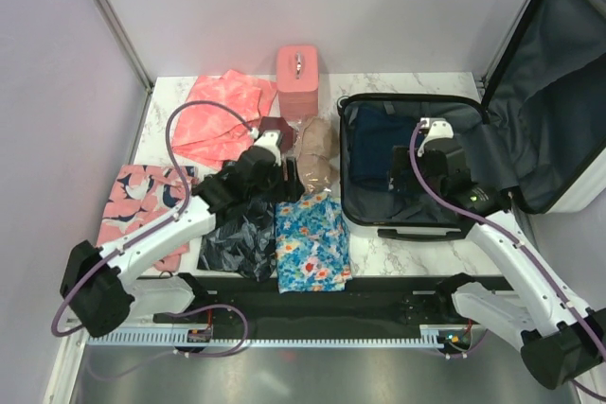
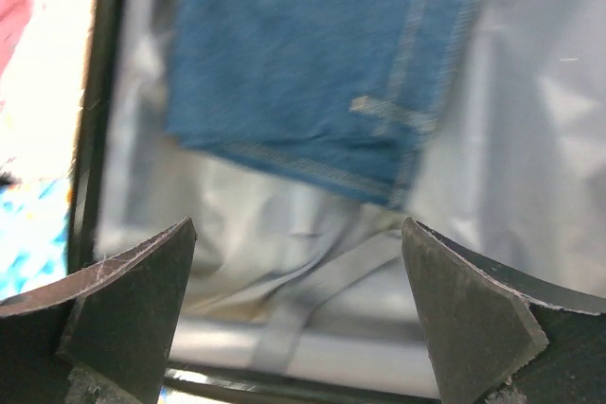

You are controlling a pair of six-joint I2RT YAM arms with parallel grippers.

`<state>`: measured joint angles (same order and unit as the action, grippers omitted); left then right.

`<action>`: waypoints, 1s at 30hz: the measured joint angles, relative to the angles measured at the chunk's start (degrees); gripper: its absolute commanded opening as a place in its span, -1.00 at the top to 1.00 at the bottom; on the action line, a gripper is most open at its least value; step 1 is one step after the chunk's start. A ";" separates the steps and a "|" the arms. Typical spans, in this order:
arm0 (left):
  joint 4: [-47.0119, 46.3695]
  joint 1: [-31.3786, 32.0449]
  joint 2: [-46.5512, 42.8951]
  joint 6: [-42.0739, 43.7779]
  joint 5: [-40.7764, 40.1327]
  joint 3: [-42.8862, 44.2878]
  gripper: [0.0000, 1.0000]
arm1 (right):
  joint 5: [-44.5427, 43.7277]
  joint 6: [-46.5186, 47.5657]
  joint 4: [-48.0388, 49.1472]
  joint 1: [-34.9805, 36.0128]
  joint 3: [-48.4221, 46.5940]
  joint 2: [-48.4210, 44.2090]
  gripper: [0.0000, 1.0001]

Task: Pack the luggage
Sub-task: Pick up the clothes at the center of the board.

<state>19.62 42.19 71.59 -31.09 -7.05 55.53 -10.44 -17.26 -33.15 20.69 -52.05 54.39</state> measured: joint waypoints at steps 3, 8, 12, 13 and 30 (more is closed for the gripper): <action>1.70 0.00 -5.84 -1.51 0.98 -8.63 -0.43 | 0.50 -1.16 0.15 4.22 1.16 0.00 -0.96; 3.19 0.17 -11.06 -4.79 3.28 -15.69 -0.41 | 0.63 -3.28 0.20 9.97 2.71 0.61 -0.96; 3.13 0.61 -10.95 -7.10 4.90 -18.03 -0.38 | 0.37 -4.72 0.24 12.76 2.91 1.18 -0.96; 2.75 0.66 -10.73 -7.54 5.70 -18.38 -0.38 | 0.22 -5.11 0.26 13.18 2.91 1.20 -0.96; -0.94 0.68 -5.60 -15.82 9.16 -23.37 -0.19 | -3.65 -8.68 -0.35 16.17 4.39 -2.93 -0.96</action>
<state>18.68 42.87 66.00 -46.92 2.11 32.16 -14.09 -25.93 -33.50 36.86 -47.66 51.46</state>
